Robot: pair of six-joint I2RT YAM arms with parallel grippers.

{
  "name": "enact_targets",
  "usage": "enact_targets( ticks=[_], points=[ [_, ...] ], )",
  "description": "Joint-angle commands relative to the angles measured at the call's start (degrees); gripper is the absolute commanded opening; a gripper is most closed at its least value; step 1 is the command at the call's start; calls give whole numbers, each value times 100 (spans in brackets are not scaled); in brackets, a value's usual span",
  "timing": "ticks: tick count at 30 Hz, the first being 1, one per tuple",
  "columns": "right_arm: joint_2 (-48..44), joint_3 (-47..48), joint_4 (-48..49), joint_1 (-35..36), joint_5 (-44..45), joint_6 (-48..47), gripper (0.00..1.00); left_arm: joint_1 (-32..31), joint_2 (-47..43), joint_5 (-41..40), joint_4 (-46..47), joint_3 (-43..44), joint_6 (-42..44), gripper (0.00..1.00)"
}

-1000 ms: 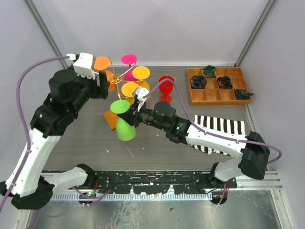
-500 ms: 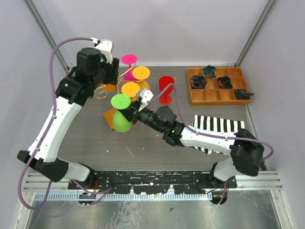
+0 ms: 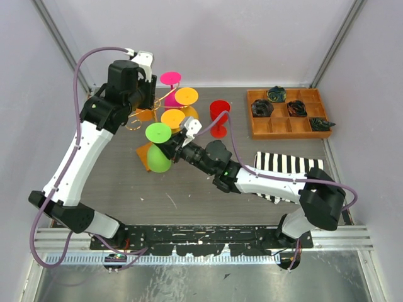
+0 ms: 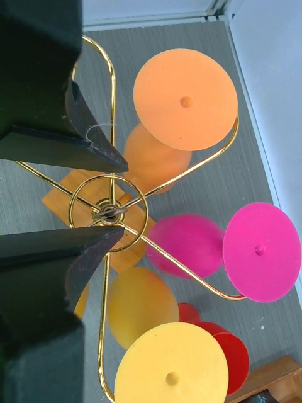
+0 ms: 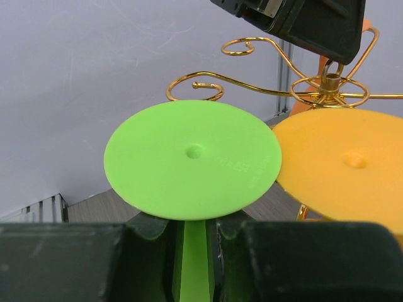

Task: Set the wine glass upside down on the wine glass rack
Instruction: Adjust the wine rack at the center of the board.

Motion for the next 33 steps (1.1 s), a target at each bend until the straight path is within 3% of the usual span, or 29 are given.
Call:
enact_targets(
  ticks=[1,16,25,33],
  points=[
    [20,164,449,28,103,-115,1,22,38,-22,5,178,42,45],
    [170,91,662,337,630,-485,1,23,230,106,7,164,24,27],
    [263,98,872,682,1648,-738,1,24,254,103,5,143,0,12],
    [-69,-282,896,908,1978,-721,1,22,330,73,-345,423,-183,0]
  ],
)
